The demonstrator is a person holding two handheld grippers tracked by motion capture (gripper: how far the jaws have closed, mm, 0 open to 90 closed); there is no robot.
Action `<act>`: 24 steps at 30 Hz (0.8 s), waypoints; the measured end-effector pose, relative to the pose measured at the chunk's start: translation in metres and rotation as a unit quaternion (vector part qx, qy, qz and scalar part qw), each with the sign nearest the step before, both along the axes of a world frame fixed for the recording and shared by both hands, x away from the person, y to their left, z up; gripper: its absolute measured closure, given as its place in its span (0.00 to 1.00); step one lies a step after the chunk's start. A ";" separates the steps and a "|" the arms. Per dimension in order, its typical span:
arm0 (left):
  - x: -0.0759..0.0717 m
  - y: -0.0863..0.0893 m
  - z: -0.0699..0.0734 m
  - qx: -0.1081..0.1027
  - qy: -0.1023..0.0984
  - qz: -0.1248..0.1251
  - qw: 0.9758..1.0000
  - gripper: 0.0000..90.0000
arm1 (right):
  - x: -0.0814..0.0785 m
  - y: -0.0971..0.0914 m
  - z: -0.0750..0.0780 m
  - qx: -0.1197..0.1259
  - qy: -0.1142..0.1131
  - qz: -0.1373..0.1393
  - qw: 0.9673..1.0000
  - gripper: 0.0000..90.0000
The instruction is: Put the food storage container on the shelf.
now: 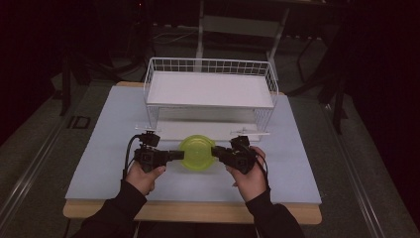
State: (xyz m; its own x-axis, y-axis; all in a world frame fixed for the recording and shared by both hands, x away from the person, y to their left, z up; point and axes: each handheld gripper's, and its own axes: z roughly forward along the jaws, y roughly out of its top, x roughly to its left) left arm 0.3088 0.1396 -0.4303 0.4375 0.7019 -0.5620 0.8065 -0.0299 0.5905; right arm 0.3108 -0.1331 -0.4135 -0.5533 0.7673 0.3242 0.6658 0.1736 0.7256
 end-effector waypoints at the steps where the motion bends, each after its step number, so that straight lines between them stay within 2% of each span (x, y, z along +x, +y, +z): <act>1: 0.000 0.000 0.004 0.002 -0.004 0.000 1.000 0.90 | 0.000 0.000 0.003 0.002 -0.002 0.000 1.000 0.89; 13: 0.011 -0.007 0.054 -0.003 -0.037 0.004 0.999 0.90 | 0.005 -0.008 0.049 0.015 -0.047 -0.011 0.999 0.89; 16: 0.016 -0.008 0.062 -0.007 -0.042 0.005 0.999 0.90 | 0.009 -0.009 0.058 0.016 -0.050 -0.013 0.999 0.89; 17: 0.021 -0.010 0.073 -0.003 -0.050 0.008 0.999 0.90 | 0.011 -0.009 0.062 0.018 -0.051 -0.013 0.998 0.89; 18: 0.024 -0.010 0.077 -0.004 -0.051 0.009 0.999 0.90 | 0.018 -0.010 0.071 0.019 -0.050 -0.015 0.998 0.89; 24: 0.042 -0.015 0.102 -0.002 -0.059 0.019 0.998 0.90 | 0.035 -0.012 0.094 0.021 -0.055 -0.028 0.998 0.89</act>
State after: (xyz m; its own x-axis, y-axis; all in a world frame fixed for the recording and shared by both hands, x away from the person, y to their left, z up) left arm 0.3508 0.1248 -0.3284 0.4738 0.7169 -0.5115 0.7315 0.0030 0.6818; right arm 0.3454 -0.1450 -0.3191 -0.5449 0.7844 0.2963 0.5887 0.1062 0.8013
